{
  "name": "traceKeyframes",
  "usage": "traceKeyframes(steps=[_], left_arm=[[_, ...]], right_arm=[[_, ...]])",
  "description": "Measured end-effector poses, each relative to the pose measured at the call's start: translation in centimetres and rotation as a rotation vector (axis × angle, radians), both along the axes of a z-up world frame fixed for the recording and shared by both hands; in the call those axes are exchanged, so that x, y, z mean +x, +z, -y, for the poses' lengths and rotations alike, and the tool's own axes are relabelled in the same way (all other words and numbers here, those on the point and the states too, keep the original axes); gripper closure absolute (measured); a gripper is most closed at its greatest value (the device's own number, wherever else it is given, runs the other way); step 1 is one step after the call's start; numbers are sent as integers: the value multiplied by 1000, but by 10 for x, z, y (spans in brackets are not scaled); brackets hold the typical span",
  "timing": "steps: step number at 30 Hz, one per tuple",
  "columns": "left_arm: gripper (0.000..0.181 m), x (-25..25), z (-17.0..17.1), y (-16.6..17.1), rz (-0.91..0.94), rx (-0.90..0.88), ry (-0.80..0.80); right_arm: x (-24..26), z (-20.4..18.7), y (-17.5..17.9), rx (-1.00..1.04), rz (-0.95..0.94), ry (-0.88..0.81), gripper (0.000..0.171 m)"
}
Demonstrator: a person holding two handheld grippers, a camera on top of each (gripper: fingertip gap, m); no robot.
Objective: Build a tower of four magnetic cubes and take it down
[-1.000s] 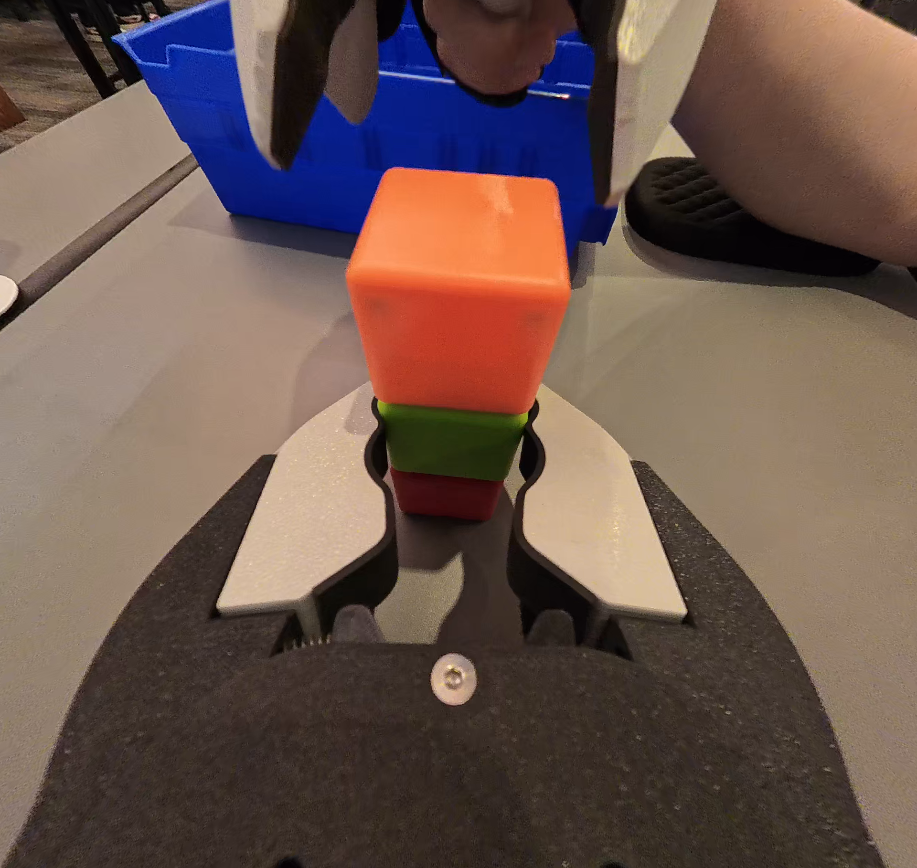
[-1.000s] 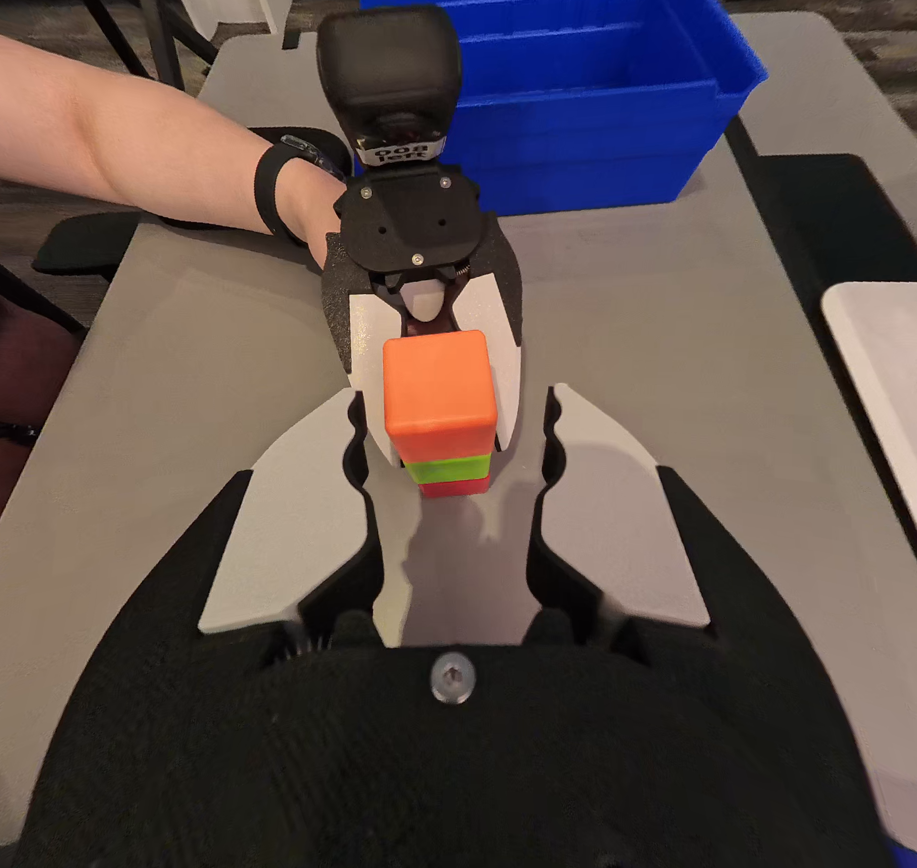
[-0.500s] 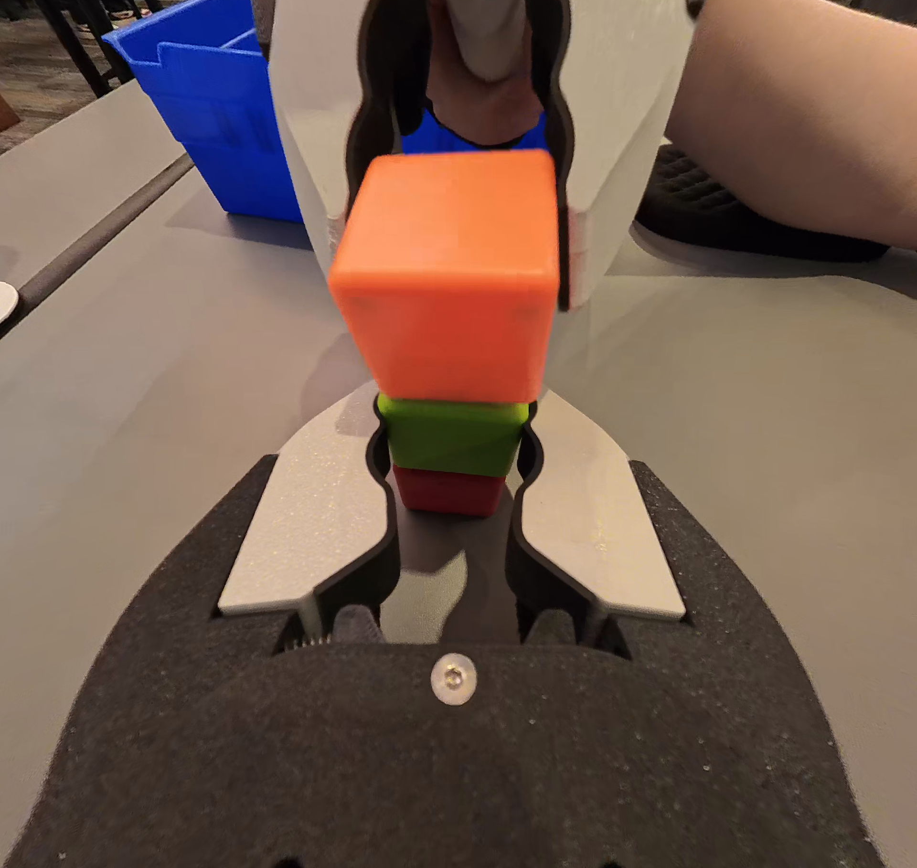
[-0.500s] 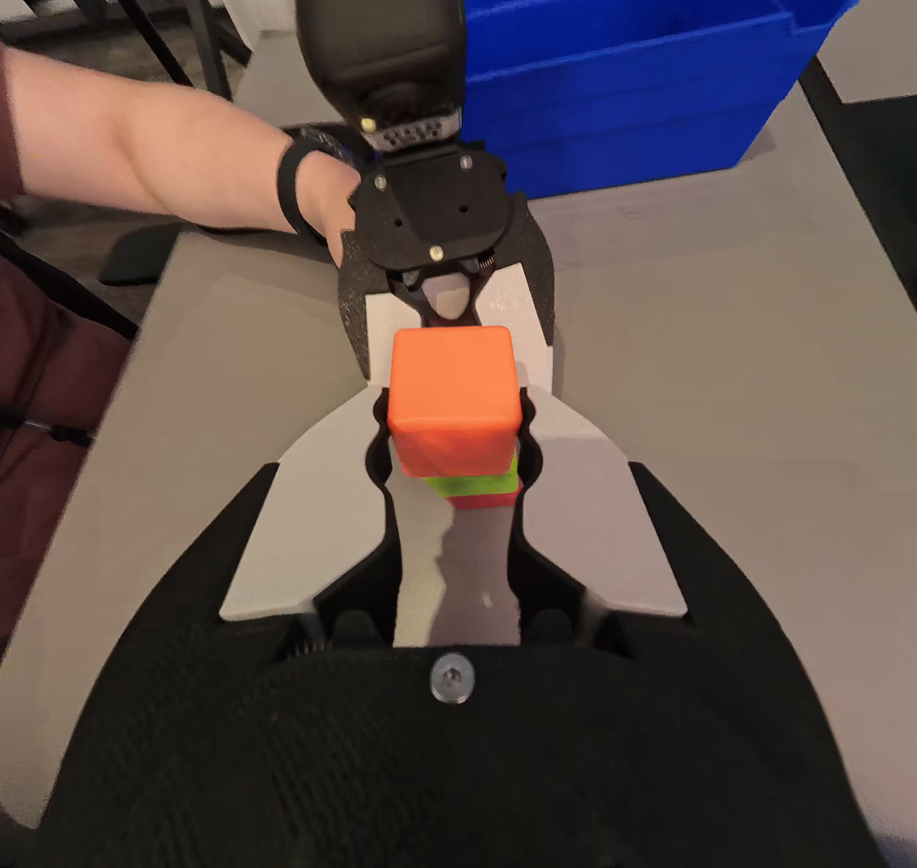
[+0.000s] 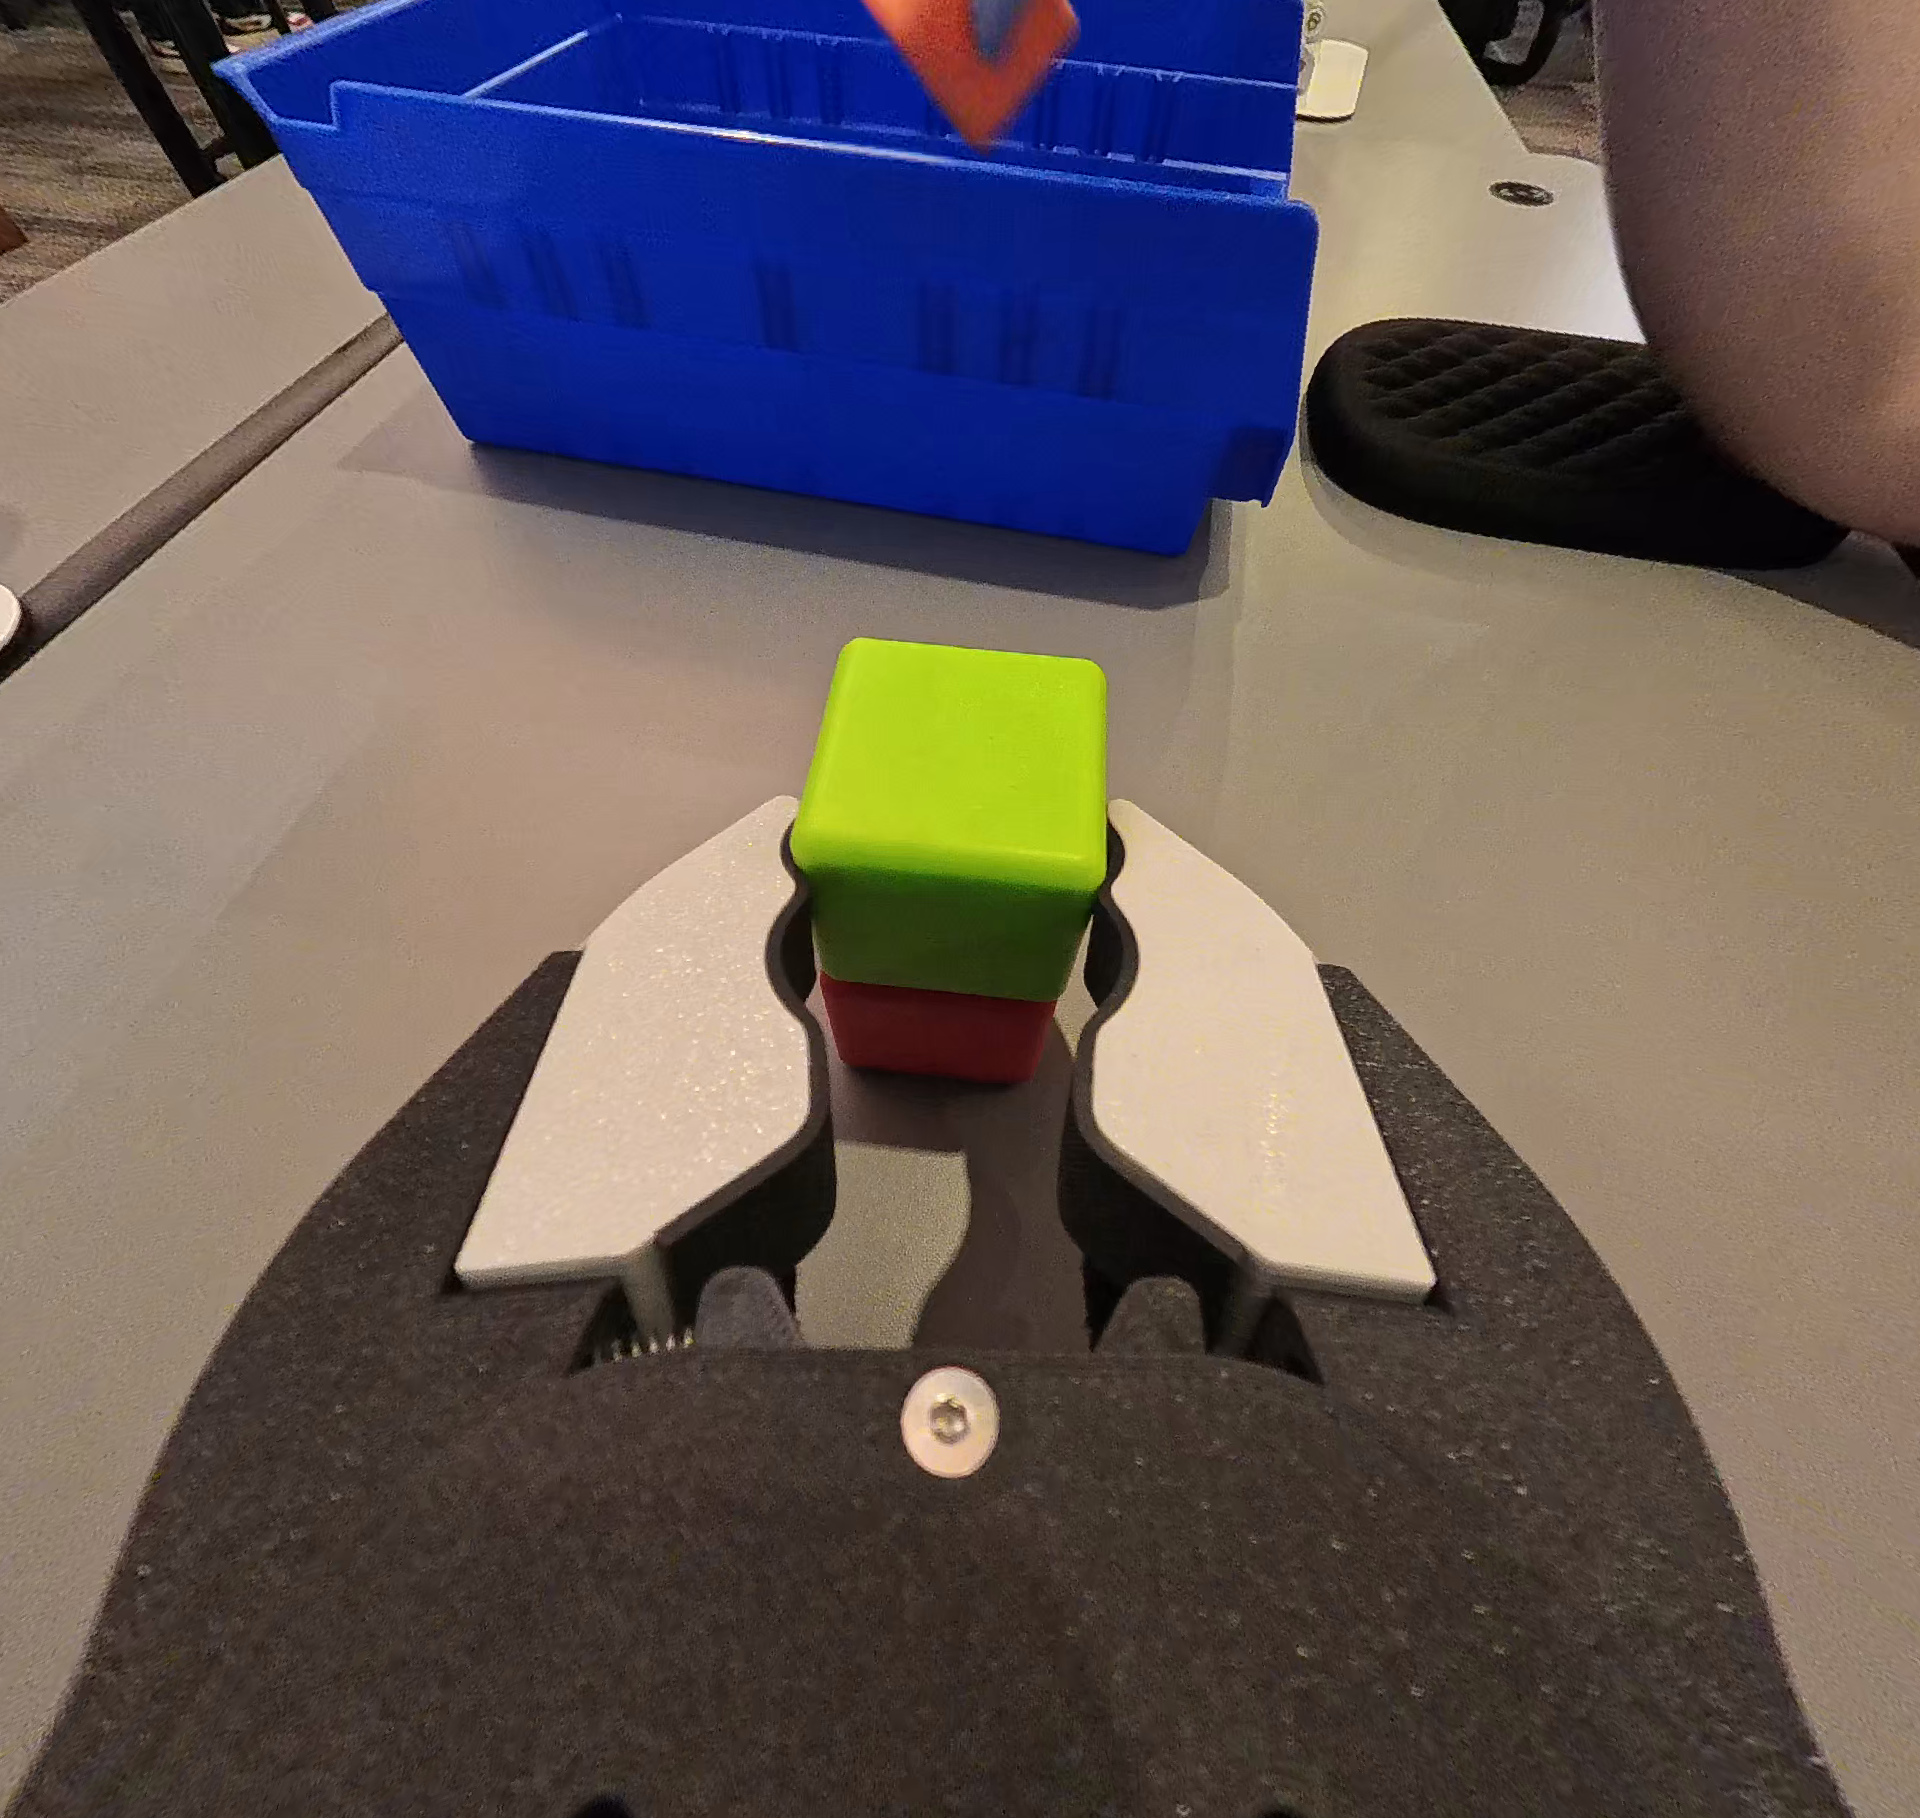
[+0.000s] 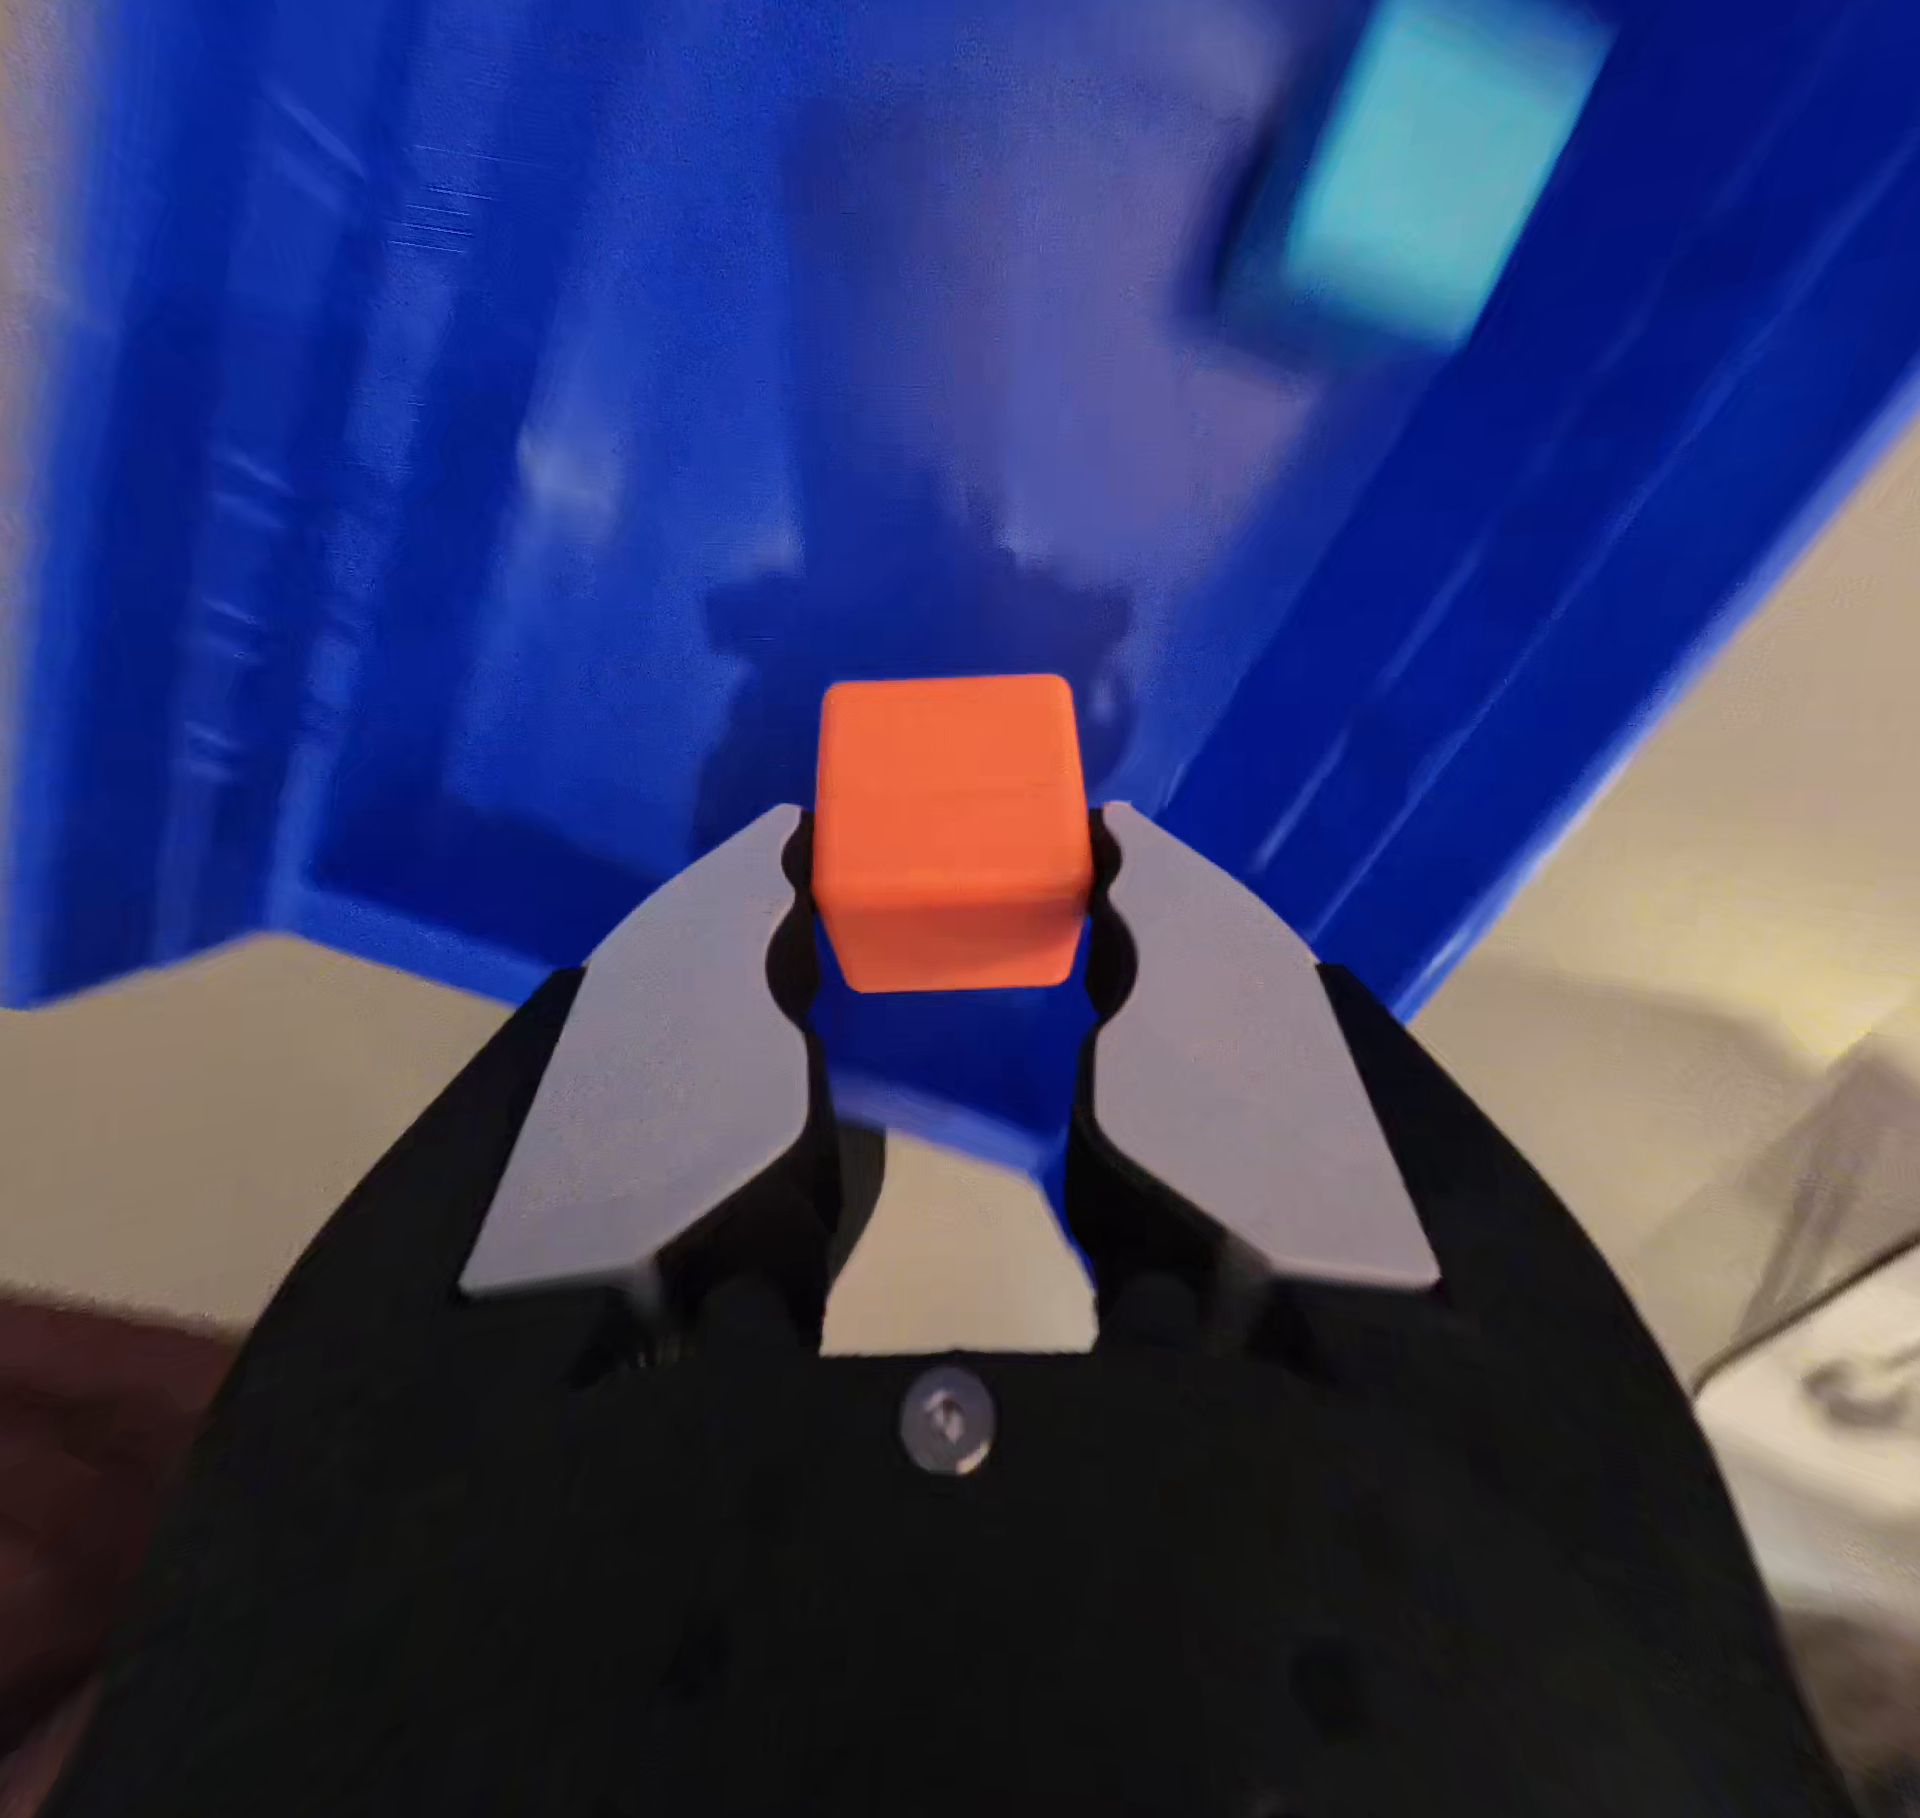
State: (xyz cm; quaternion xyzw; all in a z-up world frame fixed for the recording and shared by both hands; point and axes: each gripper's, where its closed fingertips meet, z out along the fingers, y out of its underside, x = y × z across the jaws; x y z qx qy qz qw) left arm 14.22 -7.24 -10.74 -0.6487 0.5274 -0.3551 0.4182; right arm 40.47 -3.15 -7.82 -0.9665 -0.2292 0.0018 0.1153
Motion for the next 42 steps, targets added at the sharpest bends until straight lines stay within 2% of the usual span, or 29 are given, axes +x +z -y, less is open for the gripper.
traceKeyframes(steps=[3, 5, 14, 16, 17, 18, 19, 21, 24, 26, 28, 31, 33, 38, 42], left_arm=[[132, 0, 0, 0, -1, -1, 1], [132, 0, 0, 0, -2, -1, 2], [132, -1, 0, 0, -7, 4, 5], [131, -2, 0, -1, -17, 9, 6], [127, -3, -2, -3, -35, 26, 14], [111, -3, -4, -6, -58, 52, 26], [103, -4, -5, -10, -90, 73, 30], [100, -4, -1, -21, -155, 83, 17], [105, -2, 1, -28, -211, 104, 9], [111, -2, 2, -31, -230, 97, 11], [117, -4, 2, -34, -246, 71, 14], [118, -9, -2, -43, -299, 32, 46], [118, -9, -3, -44, -309, 25, 51], [127, -9, -2, -46, -321, 19, 40], [129, -9, -3, -48, -330, -1, 41]], right_arm=[[27, 47, -44, -350, 26, -109, 121], [35, 60, -52, -428, 65, -133, 121], [45, 43, -61, -395, 178, -174, 120], [43, 36, -59, -354, 168, -172, 111], [43, 33, -56, -331, 163, -178, 107], [42, 31, -51, -309, 157, -180, 105], [41, 29, -45, -278, 148, -180, 105], [31, 22, -26, -181, 104, -158, 105], [-6, 4, 18, 60, -17, -11, 107], [-58, -4, 50, 236, -161, 213, 108], [-121, 0, 78, 386, -326, 506, 109], [-204, 30, 93, 503, -543, 924, 110], [-241, 49, 86, 496, -669, 1092, 110], [-263, 37, 34, 379, -587, 1091, 106], [-275, 40, 25, 334, -617, 1077, 105]])
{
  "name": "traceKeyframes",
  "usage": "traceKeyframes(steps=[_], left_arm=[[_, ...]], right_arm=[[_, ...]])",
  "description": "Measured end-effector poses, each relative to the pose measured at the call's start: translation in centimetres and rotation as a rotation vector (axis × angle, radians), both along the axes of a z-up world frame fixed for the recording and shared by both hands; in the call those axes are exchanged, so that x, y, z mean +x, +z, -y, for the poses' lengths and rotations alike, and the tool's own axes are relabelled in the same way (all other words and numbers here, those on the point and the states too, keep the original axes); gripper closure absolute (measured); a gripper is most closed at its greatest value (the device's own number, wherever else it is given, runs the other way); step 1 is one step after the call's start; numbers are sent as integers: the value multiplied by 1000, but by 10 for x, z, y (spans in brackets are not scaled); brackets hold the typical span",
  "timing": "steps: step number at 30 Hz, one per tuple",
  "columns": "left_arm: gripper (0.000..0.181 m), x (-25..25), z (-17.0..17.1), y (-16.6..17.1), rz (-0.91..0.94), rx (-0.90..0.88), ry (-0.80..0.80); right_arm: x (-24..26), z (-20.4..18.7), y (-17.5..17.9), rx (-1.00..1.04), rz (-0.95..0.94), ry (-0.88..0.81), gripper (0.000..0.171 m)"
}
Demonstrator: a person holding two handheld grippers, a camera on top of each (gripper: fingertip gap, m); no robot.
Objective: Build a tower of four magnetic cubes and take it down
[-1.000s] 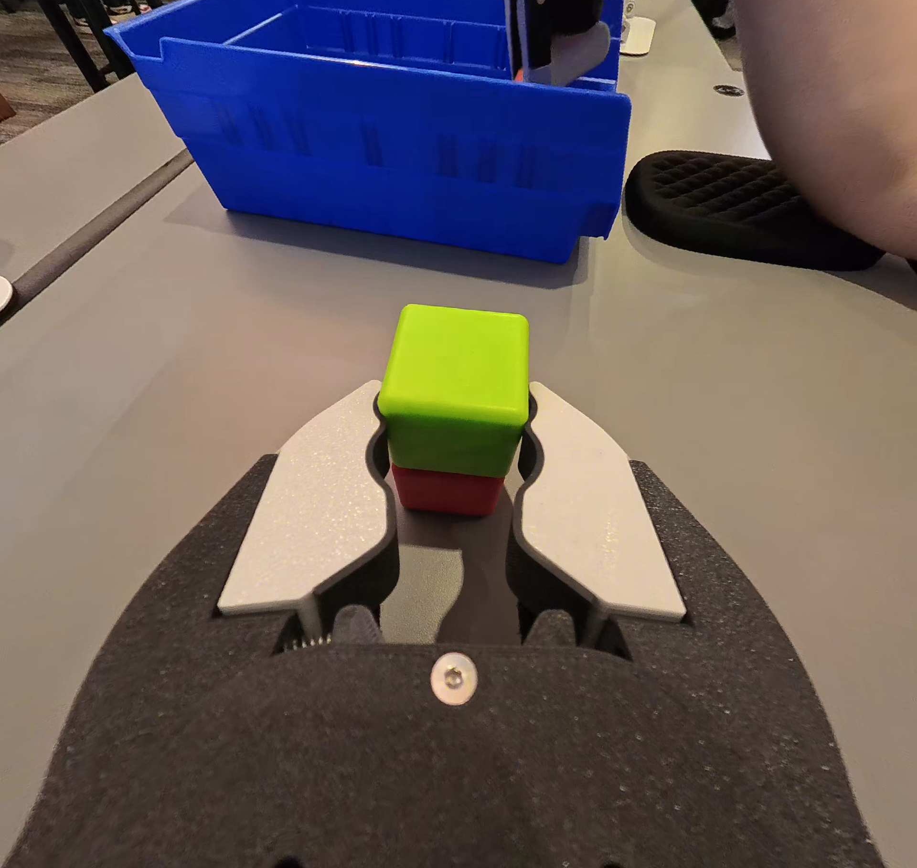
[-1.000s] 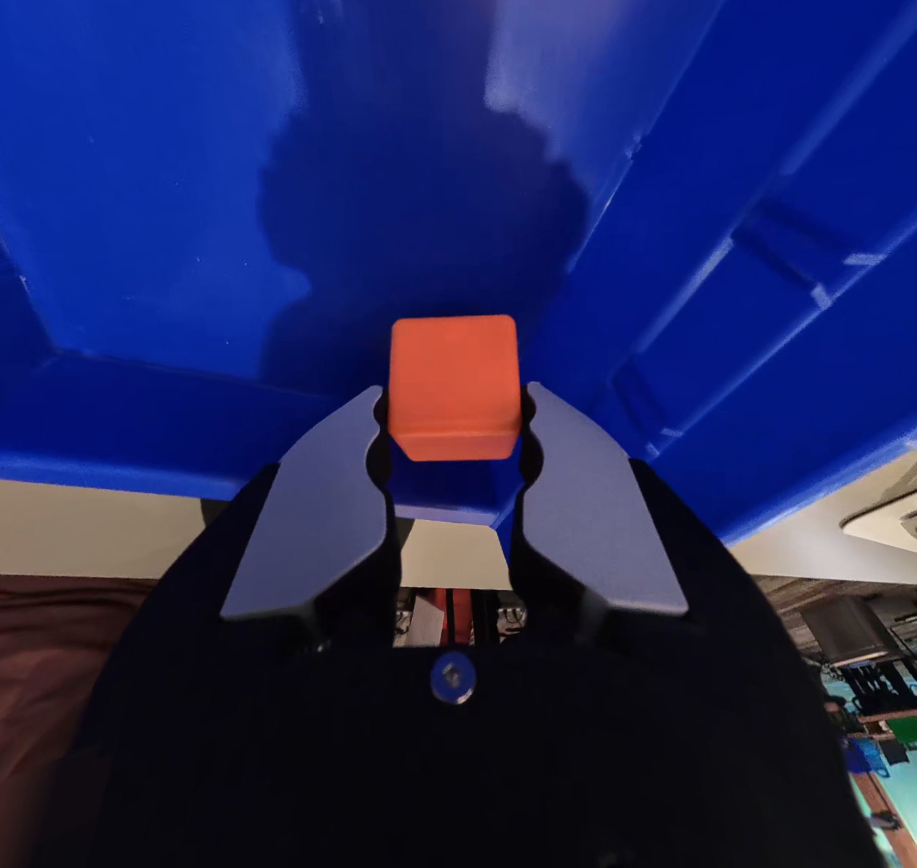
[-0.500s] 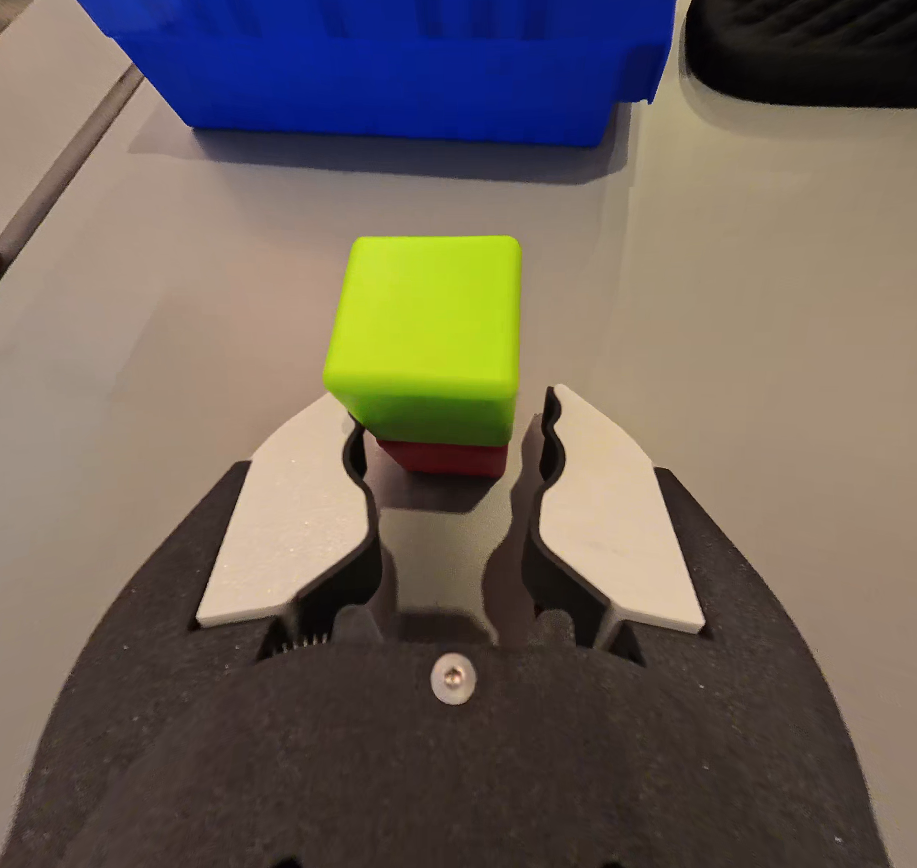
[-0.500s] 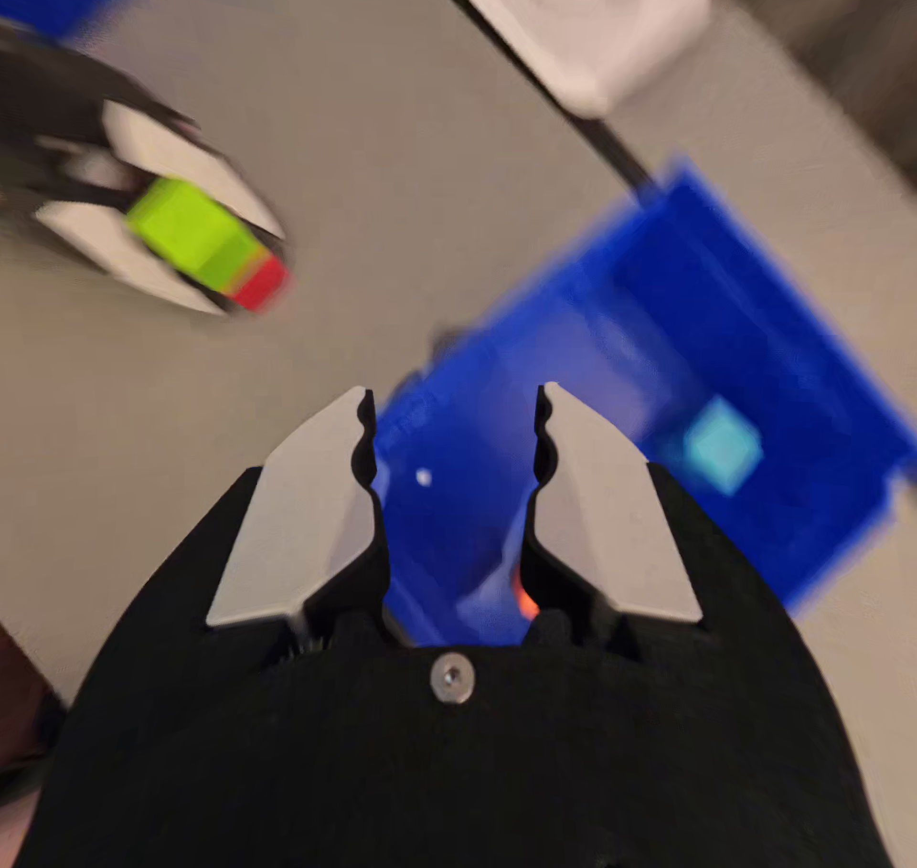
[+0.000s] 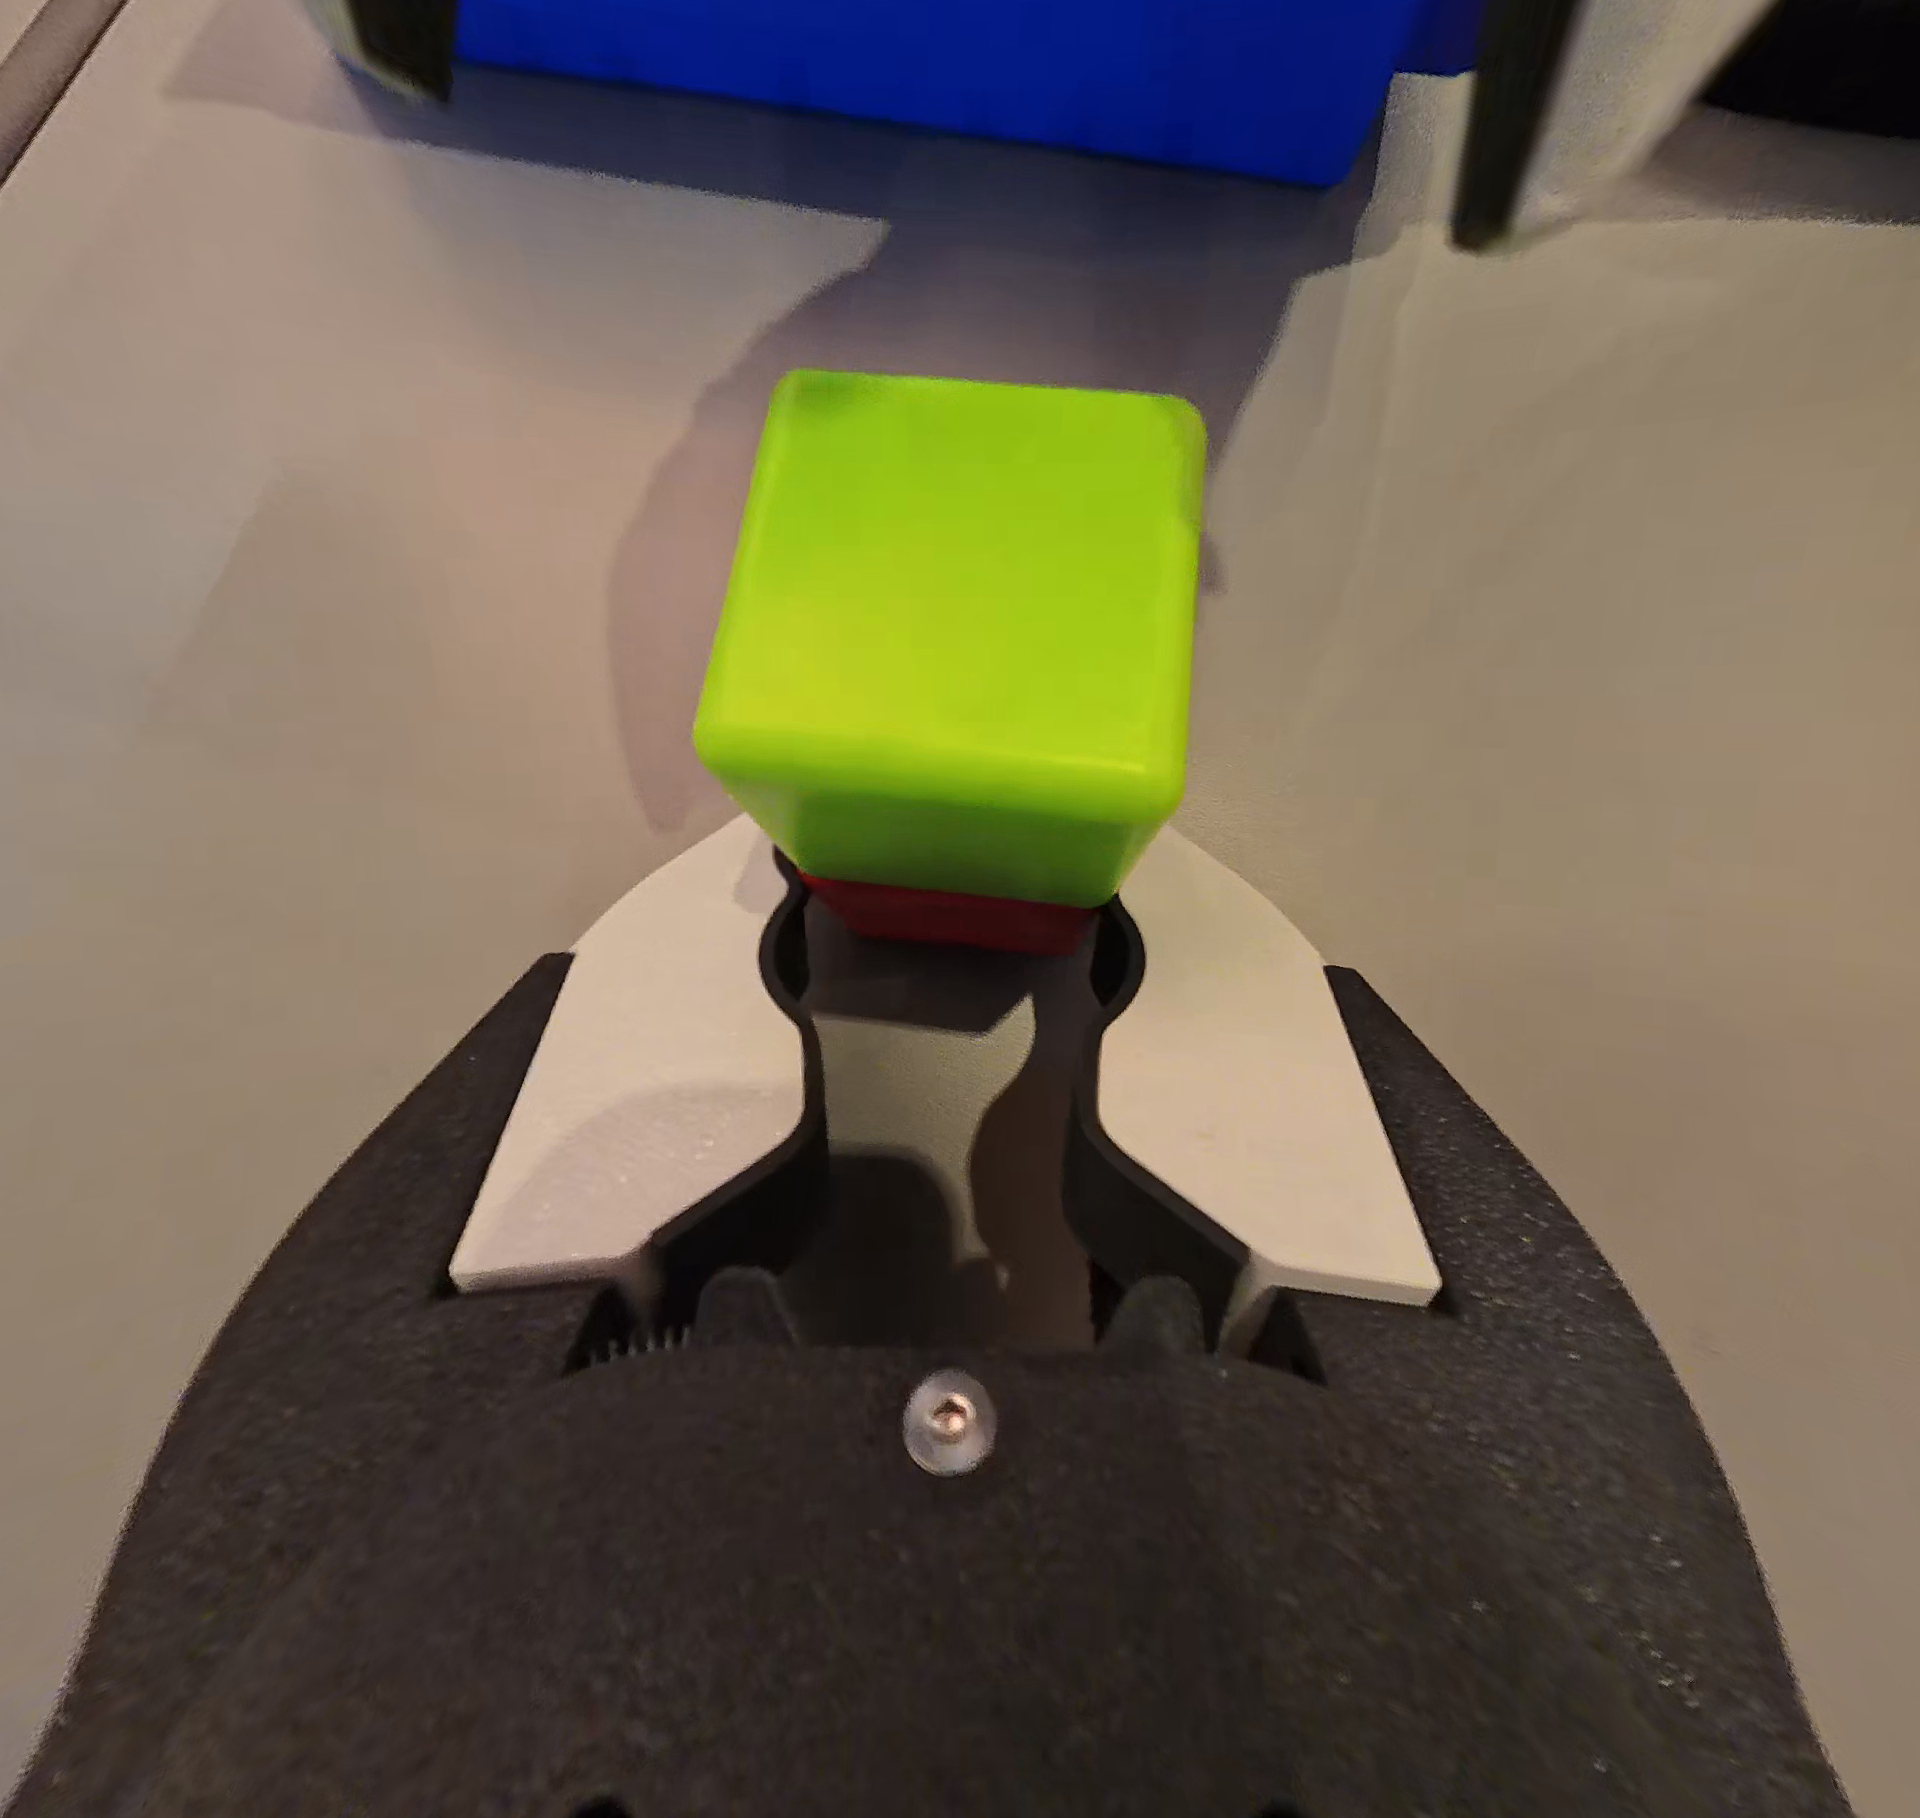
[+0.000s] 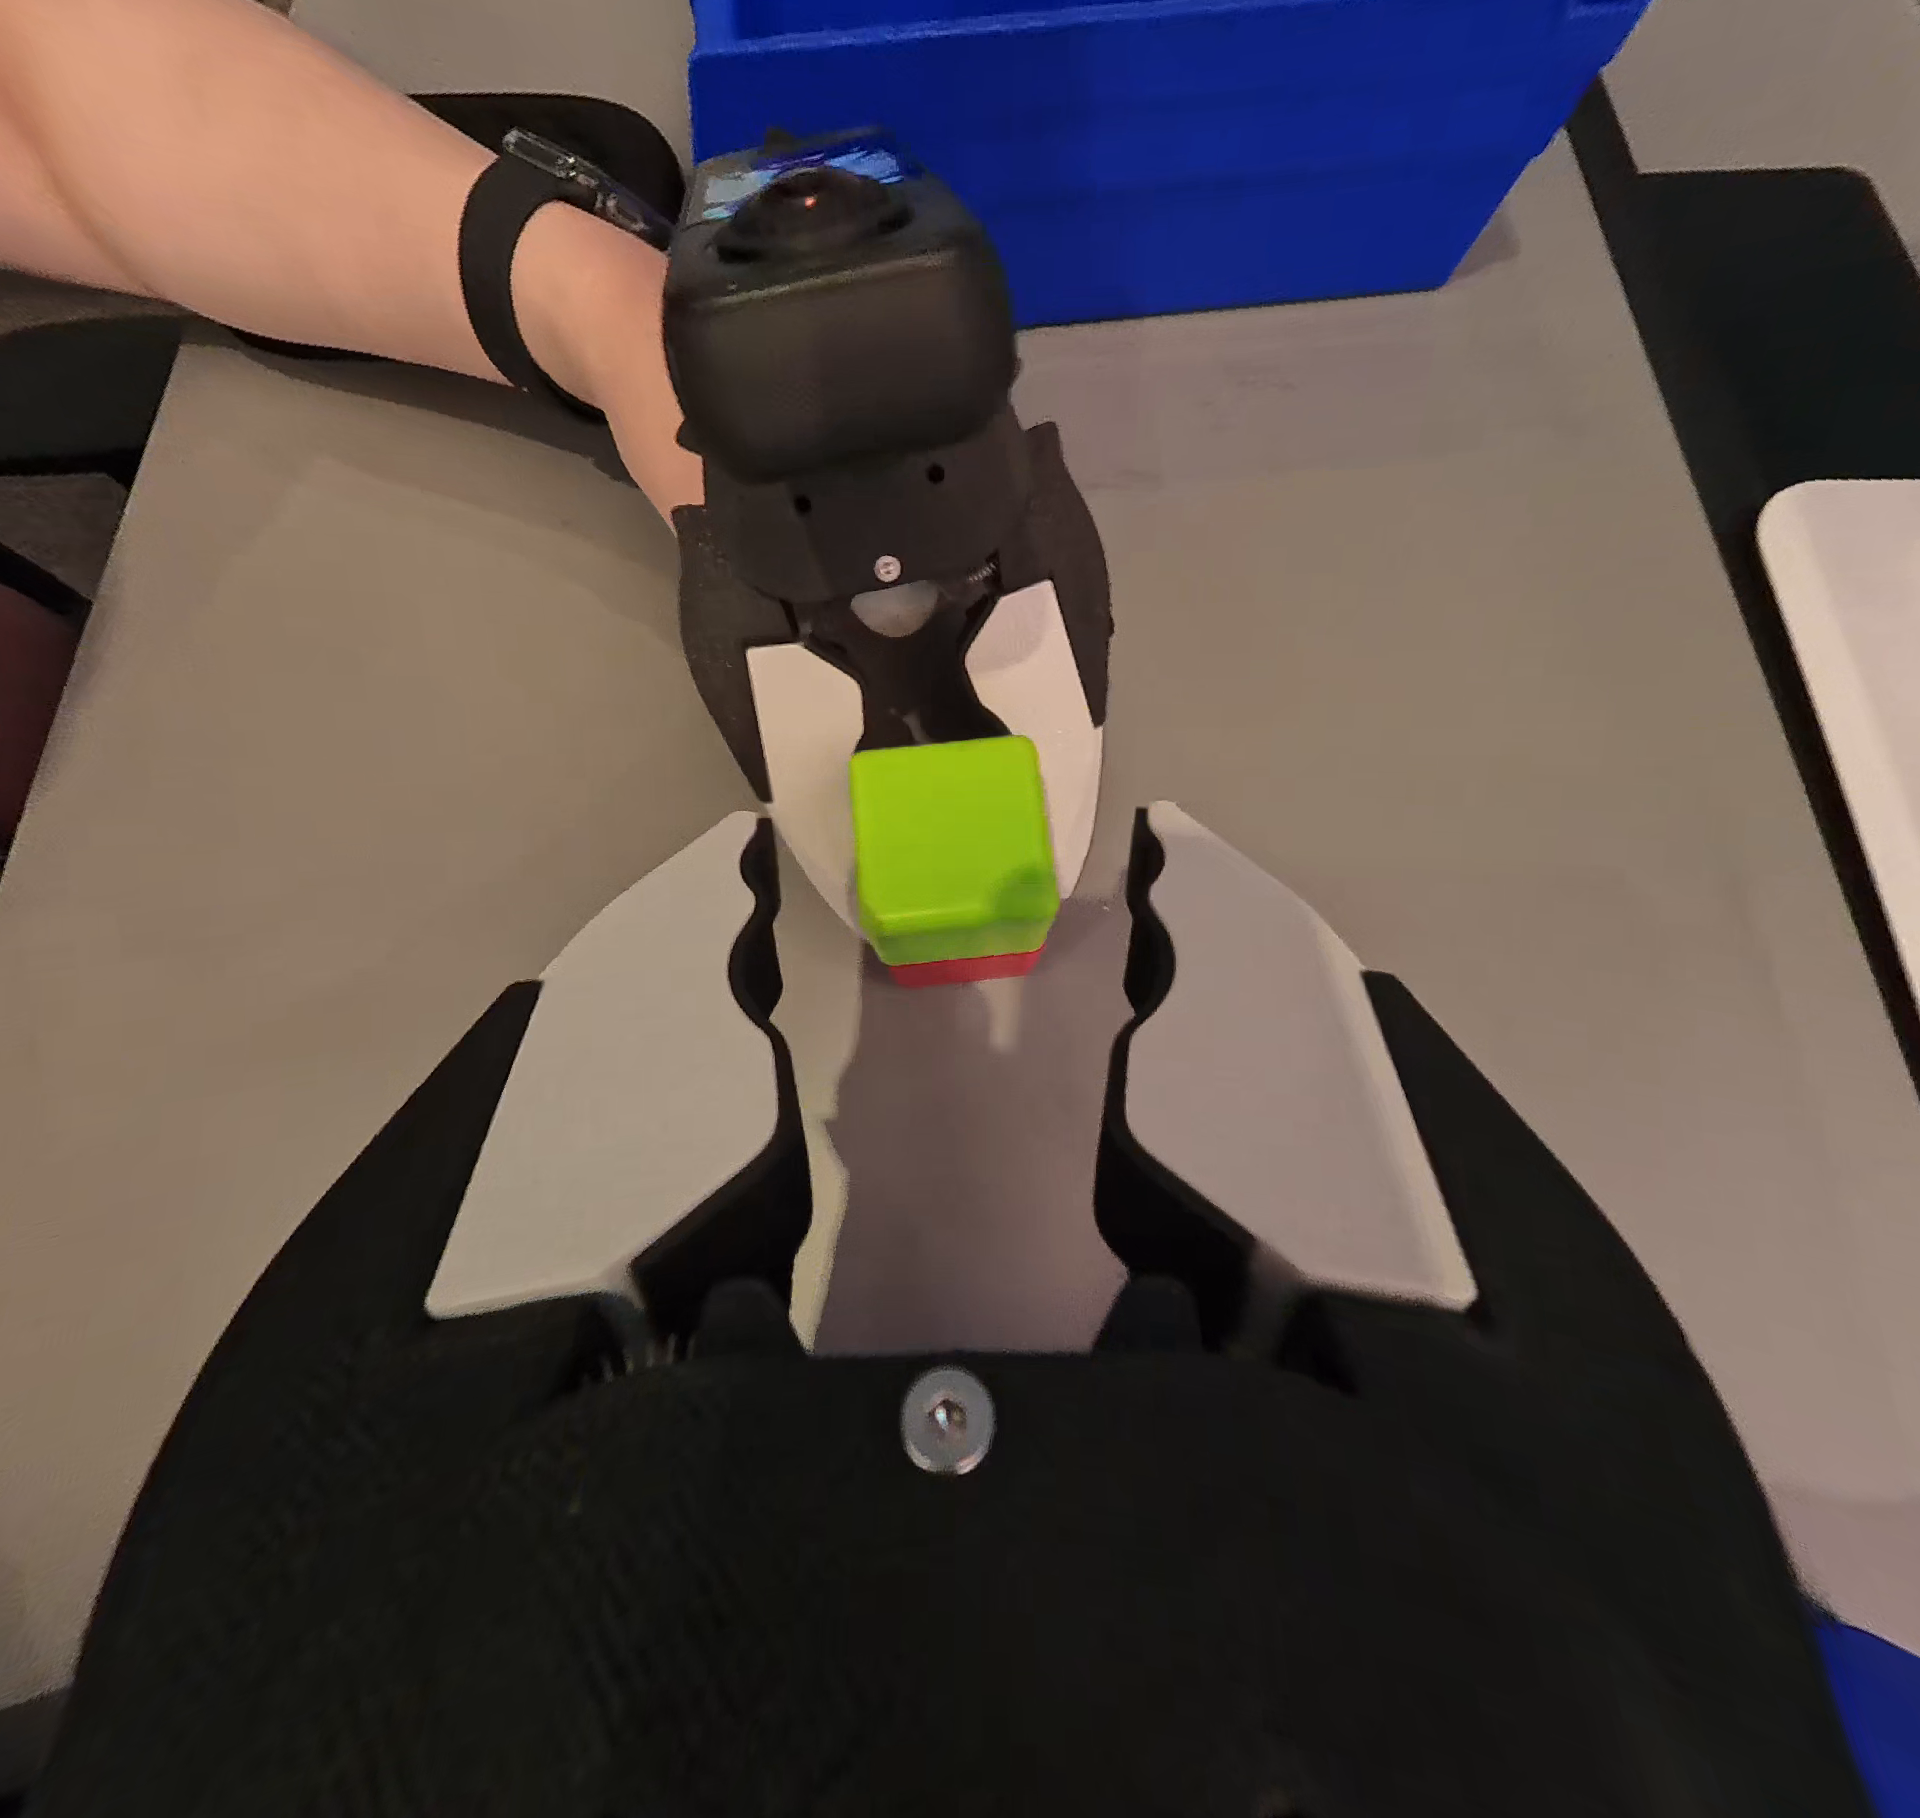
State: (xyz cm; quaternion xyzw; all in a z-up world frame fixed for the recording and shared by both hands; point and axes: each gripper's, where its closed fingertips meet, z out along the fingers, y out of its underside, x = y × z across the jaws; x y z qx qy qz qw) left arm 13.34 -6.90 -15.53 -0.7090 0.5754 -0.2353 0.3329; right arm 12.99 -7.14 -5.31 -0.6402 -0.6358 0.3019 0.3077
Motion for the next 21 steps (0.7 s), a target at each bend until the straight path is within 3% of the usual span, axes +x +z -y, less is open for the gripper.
traceKeyframes(steps=[21], left_arm=[[131, -16, 4, 0, 0, -1, -59]], right_arm=[[-29, 6, -35, -4, 66, 12, 102]])
